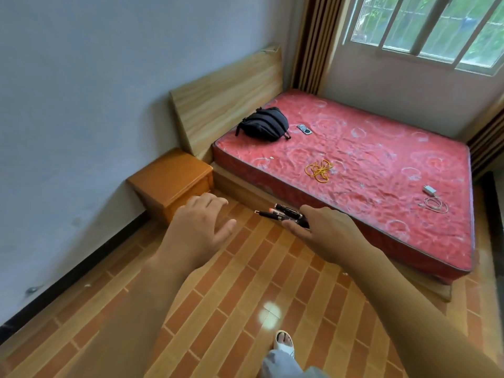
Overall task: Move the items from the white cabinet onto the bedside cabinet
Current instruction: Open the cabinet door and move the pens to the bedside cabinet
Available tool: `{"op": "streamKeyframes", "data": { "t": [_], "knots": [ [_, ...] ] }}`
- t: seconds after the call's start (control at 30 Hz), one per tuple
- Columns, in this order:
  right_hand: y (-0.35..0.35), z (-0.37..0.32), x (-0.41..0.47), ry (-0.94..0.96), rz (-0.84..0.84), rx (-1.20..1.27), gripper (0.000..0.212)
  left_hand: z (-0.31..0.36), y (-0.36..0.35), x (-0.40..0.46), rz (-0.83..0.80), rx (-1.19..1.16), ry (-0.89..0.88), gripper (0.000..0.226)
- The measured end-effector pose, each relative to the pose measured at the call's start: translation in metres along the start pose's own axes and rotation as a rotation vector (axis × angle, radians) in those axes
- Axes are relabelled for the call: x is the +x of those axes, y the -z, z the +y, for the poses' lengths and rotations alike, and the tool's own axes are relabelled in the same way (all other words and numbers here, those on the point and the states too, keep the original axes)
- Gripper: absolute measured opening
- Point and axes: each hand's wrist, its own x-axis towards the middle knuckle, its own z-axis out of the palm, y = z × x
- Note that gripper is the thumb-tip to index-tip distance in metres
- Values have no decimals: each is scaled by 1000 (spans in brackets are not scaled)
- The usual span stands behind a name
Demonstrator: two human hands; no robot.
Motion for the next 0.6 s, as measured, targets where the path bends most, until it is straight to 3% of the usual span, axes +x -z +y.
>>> {"op": "streamKeyframes", "data": {
  "t": [0.23, 0.6],
  "knots": [
    [-11, 32, 79, 63, 15, 94, 46, -14, -12, 60, 22, 36, 98, 52],
    [-15, 65, 209, 229, 31, 80, 44, -31, -20, 135, 21, 188, 307, 57]
  ]
}}
